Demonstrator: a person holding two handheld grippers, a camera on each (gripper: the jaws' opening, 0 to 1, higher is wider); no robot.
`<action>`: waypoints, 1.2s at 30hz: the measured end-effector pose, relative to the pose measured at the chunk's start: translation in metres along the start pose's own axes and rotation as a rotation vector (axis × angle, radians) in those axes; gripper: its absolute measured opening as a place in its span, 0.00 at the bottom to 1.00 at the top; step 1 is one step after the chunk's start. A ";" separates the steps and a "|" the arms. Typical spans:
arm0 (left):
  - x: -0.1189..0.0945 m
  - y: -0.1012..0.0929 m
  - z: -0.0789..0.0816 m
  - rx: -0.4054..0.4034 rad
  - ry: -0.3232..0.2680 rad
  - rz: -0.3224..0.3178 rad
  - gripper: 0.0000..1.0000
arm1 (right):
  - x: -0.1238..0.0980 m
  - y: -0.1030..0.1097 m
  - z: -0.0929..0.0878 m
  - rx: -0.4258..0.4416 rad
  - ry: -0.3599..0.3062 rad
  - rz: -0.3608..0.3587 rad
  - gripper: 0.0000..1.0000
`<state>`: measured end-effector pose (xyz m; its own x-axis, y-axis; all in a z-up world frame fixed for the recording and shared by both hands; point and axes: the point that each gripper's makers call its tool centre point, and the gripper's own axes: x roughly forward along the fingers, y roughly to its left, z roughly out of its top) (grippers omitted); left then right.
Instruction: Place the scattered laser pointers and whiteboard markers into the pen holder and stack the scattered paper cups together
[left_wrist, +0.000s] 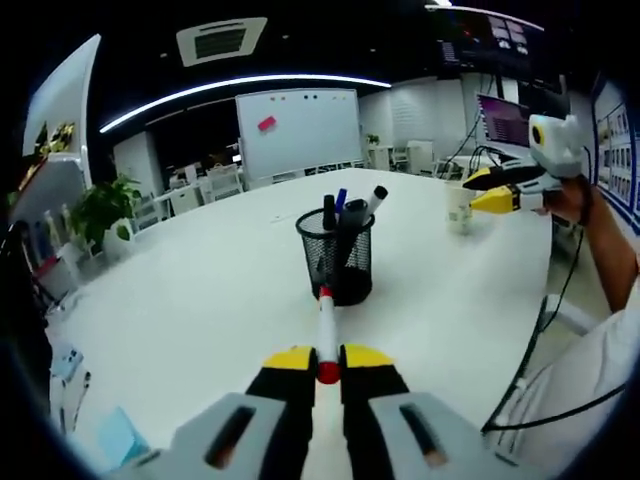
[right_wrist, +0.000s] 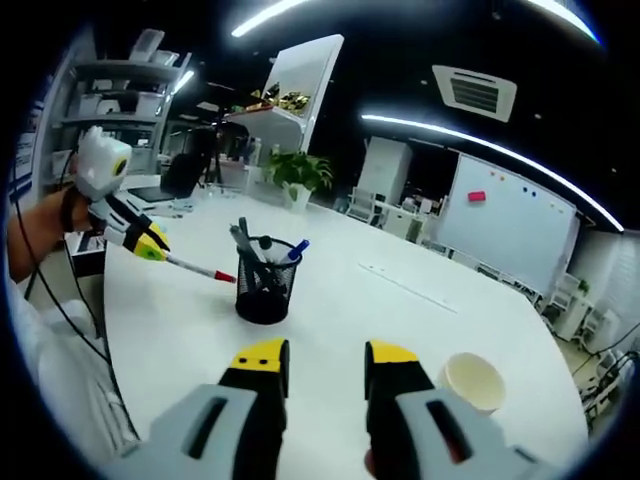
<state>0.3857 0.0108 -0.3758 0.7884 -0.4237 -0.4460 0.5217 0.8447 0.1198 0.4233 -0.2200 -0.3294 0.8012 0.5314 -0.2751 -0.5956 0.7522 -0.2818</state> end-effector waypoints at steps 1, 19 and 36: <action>-0.001 0.001 0.000 0.002 0.000 0.002 0.10 | 0.000 0.000 0.000 -0.001 0.000 0.001 0.30; -0.031 0.042 0.030 -0.010 -0.083 0.112 0.10 | -0.005 0.000 -0.001 0.002 0.007 -0.003 0.30; -0.030 0.045 0.039 -0.011 -0.116 0.125 0.10 | -0.009 -0.004 -0.002 -0.009 0.016 -0.010 0.30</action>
<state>0.3979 0.0490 -0.3226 0.8796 -0.3497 -0.3226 0.4142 0.8964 0.1577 0.4182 -0.2290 -0.3280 0.8064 0.5170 -0.2872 -0.5878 0.7541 -0.2930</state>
